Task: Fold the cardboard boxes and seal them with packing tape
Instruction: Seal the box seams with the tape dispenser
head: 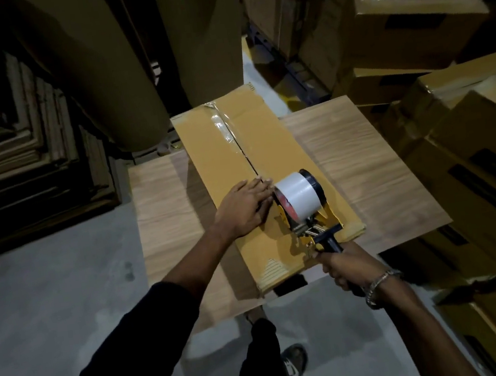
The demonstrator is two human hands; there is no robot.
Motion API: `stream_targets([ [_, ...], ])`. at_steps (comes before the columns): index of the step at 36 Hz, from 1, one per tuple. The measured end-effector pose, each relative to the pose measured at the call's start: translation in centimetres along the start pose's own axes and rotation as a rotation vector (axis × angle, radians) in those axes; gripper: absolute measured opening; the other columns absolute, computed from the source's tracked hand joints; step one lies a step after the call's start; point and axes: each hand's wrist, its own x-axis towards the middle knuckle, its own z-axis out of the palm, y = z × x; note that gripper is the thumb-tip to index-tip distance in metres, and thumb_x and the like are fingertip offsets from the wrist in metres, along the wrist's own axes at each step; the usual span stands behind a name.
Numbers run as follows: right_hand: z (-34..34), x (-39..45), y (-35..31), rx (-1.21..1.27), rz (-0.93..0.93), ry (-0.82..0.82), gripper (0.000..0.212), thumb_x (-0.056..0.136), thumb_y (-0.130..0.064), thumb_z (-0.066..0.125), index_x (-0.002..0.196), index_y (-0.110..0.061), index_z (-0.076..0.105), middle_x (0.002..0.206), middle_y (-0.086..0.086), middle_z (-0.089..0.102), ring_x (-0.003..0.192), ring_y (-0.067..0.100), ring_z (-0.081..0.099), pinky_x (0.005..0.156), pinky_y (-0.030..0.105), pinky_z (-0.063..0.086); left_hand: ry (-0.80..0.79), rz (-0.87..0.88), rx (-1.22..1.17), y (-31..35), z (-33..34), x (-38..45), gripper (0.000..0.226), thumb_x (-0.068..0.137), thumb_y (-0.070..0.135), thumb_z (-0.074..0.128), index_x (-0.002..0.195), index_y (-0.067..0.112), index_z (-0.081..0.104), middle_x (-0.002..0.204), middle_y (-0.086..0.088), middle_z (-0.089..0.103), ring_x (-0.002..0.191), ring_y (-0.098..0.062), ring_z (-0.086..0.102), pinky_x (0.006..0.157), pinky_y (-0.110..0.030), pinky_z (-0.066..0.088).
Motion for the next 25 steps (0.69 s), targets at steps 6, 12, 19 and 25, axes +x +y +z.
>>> stream_targets([
  [6, -0.8, -2.5, 3.9, 0.044, 0.035, 0.036, 0.028, 0.094, -0.030, 0.075, 0.082, -0.011, 0.058, 0.057, 0.003, 0.046, 0.042, 0.013, 0.036, 0.046, 0.025, 0.026, 0.016, -0.019, 0.030, 0.1, 0.4, -0.1, 0.049, 0.114, 0.044, 0.028, 0.155, 0.027, 0.049, 0.168, 0.007, 0.036, 0.158, -0.015, 0.025, 0.126, -0.041, 0.022],
  [12, -0.3, -2.7, 4.0, 0.043, 0.026, 0.071, 0.027, 0.094, -0.029, 0.073, 0.080, -0.012, 0.057, 0.062, 0.006, 0.049, 0.042, 0.014, 0.037, 0.046, 0.025, 0.027, -0.016, 0.056, -0.002, 3.6, 0.5, -1.3, 0.046, 0.108, 0.031, 0.042, 0.150, 0.017, 0.053, 0.165, -0.005, 0.042, 0.153, -0.022, 0.035, 0.125, -0.052, 0.020],
  [19, -0.3, -3.2, 4.2, 0.019, -0.004, 0.071, 0.027, 0.093, -0.032, 0.074, 0.081, -0.012, 0.060, 0.059, 0.001, 0.055, 0.043, 0.013, 0.042, 0.047, 0.025, 0.032, -0.037, 0.113, -0.073, 6.1, 2.7, -3.3, 0.054, 0.103, 0.035, 0.034, 0.142, 0.010, 0.060, 0.159, -0.009, 0.050, 0.152, -0.025, 0.038, 0.128, -0.050, 0.016],
  [25, -0.8, -6.0, 6.2, 0.050, -0.004, 0.083, 0.030, 0.096, -0.026, 0.072, 0.075, -0.015, 0.053, 0.054, -0.002, 0.048, 0.041, 0.013, 0.036, 0.046, 0.025, 0.027, -0.049, 0.097, -0.013, 6.3, 2.8, -3.0, 0.056, 0.110, 0.032, 0.034, 0.165, 0.023, 0.027, 0.174, 0.005, 0.018, 0.161, -0.016, 0.012, 0.129, -0.043, 0.011],
])
